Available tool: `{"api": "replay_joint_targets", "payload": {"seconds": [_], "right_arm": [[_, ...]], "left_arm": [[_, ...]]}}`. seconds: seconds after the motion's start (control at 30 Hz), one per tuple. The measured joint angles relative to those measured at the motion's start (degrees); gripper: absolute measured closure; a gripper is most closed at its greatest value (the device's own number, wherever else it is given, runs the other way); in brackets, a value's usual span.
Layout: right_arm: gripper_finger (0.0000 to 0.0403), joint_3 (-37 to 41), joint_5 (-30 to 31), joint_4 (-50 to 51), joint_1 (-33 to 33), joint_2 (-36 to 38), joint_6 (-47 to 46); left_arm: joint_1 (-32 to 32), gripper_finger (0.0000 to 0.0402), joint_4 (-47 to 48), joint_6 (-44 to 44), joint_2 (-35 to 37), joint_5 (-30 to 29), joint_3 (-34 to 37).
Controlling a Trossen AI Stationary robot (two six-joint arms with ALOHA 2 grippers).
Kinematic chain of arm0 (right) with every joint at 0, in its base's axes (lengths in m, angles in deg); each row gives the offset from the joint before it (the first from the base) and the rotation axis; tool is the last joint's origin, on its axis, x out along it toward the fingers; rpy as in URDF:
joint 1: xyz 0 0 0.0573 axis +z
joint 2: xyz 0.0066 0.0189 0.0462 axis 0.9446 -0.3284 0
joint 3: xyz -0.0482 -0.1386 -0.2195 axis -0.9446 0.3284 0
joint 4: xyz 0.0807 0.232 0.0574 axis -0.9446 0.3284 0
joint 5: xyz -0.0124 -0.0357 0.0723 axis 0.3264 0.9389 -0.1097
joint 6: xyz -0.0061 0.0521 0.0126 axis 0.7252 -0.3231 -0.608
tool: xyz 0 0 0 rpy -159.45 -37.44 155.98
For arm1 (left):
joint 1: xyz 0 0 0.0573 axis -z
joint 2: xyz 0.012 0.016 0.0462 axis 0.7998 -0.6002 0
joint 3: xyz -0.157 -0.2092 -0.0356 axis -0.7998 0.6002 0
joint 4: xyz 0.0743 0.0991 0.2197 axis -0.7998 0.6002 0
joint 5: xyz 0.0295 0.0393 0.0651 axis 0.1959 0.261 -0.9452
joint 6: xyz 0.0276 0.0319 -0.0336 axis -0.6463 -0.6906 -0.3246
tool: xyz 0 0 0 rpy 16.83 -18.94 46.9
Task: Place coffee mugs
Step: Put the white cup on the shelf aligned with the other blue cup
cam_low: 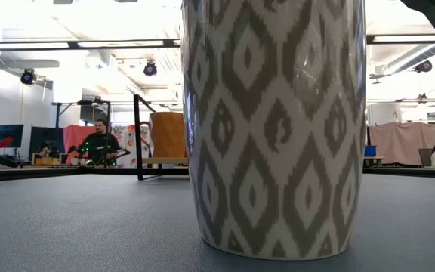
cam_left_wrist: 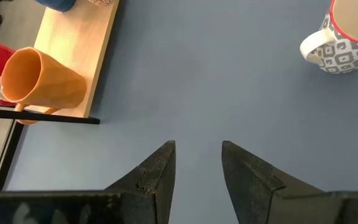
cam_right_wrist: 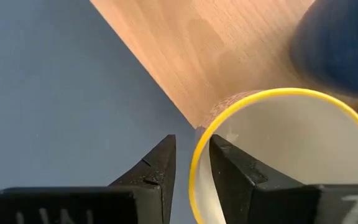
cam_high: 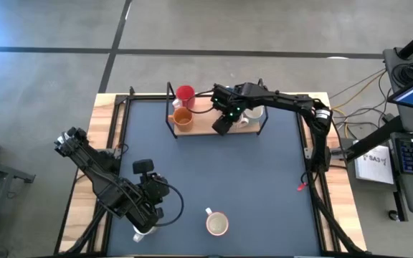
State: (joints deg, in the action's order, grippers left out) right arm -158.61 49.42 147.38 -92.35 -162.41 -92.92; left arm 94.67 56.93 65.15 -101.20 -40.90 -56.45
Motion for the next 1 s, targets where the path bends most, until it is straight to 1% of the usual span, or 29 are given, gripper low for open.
{"api": "replay_joint_targets", "payload": {"seconds": [0.17, 0.33, 0.67, 1.0], "right_arm": [[0.0325, 0.0, 0.4, -0.5, 0.0, 0.0, 0.6], [0.0326, 0.0, 4.9, -0.9, 0.0, 0.0, 1.6], [0.0326, 0.0, 5.0, -3.8, -0.2, 0.1, 2.3], [0.0325, -0.9, 5.0, -2.7, -0.2, 0.2, 2.7]], "left_arm": [[0.0, 0.0288, 0.0, 0.1, 0.0, 0.0, 0.0], [0.0, 0.0288, 0.0, 0.1, 0.0, 0.0, 0.0], [0.0, 0.0288, 0.0, 0.1, 0.0, 0.1, 0.0], [0.0, 0.0288, 0.0, 0.1, 0.0, 0.1, 0.0]]}}
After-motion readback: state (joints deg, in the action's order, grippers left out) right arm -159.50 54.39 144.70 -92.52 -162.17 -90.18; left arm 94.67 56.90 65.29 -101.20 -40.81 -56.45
